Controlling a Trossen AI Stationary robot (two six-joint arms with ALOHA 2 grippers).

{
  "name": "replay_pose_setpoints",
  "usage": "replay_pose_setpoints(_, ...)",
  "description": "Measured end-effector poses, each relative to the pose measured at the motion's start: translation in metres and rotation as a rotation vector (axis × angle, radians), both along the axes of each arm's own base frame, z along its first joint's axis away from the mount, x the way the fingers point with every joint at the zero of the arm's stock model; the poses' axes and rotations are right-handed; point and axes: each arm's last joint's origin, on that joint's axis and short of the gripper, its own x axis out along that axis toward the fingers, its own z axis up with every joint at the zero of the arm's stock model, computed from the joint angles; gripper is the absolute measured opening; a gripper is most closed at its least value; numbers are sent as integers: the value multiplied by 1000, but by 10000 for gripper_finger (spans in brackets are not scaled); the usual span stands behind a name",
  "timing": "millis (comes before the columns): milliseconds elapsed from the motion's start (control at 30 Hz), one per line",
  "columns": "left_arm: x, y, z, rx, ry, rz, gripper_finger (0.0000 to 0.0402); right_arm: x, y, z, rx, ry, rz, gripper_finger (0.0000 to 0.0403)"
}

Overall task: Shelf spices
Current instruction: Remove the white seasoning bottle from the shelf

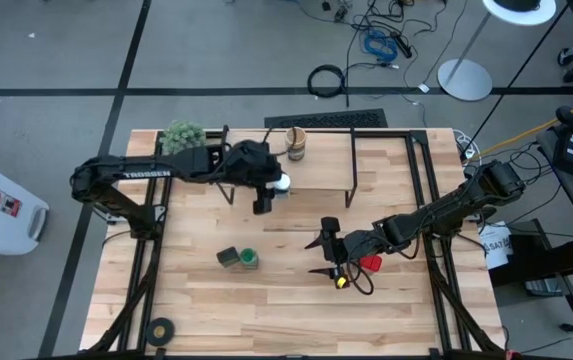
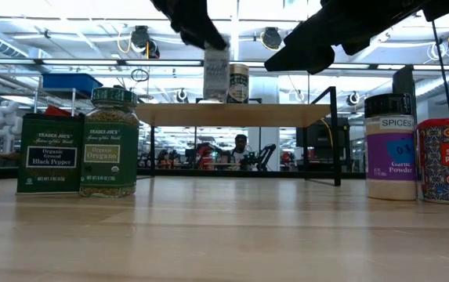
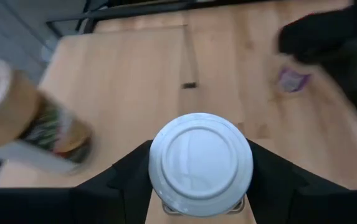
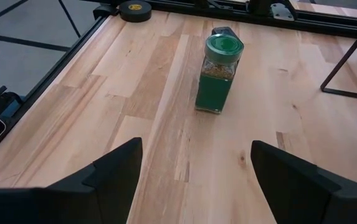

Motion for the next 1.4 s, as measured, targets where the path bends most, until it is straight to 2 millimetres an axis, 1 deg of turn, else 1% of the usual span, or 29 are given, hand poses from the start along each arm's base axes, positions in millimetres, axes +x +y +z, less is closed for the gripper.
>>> replay_pose_setpoints(100, 3, -13, 4, -2, -25, -40, 211, 0, 0, 0, 0, 0, 0, 288)
replay_pose_setpoints(267, 5, -32, 5, -15, -37, -75, 211, 0, 0, 0, -2, 5, 1, 288)
replay_pose_setpoints(367, 5, -43, 5, -26, -37, -83, 212, -5, 1, 2, -2, 30, 0, 288)
replay_pose_setpoints(467, 5, -55, 6, -43, -47, -103, 212, -16, 3, 12, -8, 26, -30, 288)
replay_pose_setpoints(733, 7, -84, 11, -50, -117, -148, 212, -56, 17, 46, 7, -45, -58, 288)
replay_pose_setpoints(833, 8, -92, 13, -44, -155, -156, 212, -65, 23, 53, -1, -81, -66, 288)
replay_pose_setpoints(967, 11, -100, 11, -73, -242, -161, 212, -71, 29, 55, -14, -97, -66, 288)
replay_pose_setpoints(1067, 17, -105, 4, -78, -272, -173, 212, -72, 31, 55, -29, -106, -85, 288)
replay_pose_setpoints(1233, 34, -113, -22, -83, -257, -179, 212, -72, 31, 55, -34, -104, -90, 288)
replay_pose_setpoints(1400, 51, -116, -48, -87, -207, -160, 212, -73, 31, 54, -40, -93, -90, 288)
